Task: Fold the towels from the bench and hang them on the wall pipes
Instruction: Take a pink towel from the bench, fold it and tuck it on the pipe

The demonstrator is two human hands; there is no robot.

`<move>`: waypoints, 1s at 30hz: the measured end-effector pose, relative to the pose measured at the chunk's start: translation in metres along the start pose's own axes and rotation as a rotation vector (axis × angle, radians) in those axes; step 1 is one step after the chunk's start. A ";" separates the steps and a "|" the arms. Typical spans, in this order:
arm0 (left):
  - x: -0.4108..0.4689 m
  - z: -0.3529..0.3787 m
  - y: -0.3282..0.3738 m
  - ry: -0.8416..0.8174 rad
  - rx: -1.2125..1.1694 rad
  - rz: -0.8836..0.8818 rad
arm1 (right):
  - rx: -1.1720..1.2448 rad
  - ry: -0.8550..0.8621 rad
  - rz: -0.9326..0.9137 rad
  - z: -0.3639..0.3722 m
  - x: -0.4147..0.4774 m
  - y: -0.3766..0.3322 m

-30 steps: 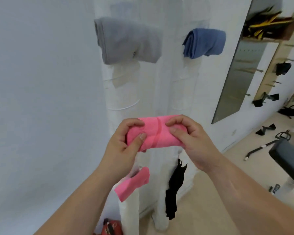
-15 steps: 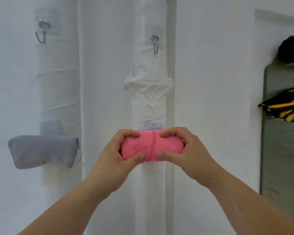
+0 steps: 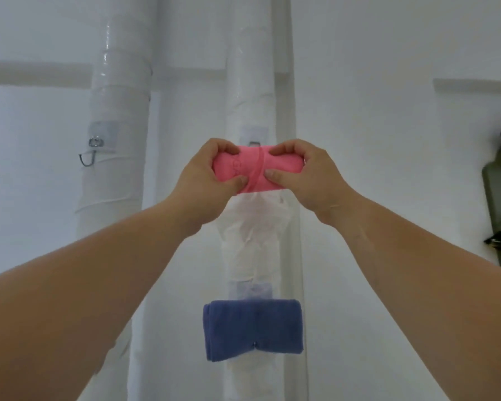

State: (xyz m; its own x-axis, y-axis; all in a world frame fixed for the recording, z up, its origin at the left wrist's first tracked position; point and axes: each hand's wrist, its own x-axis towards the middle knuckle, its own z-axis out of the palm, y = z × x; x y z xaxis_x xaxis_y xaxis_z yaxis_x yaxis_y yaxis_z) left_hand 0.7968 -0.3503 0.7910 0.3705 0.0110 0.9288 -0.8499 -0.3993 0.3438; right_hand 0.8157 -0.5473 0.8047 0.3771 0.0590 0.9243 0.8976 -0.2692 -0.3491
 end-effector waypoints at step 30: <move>0.069 0.016 -0.050 0.040 0.343 0.050 | -0.315 0.114 -0.057 0.024 0.073 0.044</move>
State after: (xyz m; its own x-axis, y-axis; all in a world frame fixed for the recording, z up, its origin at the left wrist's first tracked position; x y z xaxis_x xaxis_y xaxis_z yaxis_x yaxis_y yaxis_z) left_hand 0.8709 -0.3444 0.8355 0.3103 0.0167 0.9505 -0.6886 -0.6854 0.2369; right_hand 0.8885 -0.5322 0.8527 0.2848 -0.0204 0.9584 0.7950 -0.5536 -0.2480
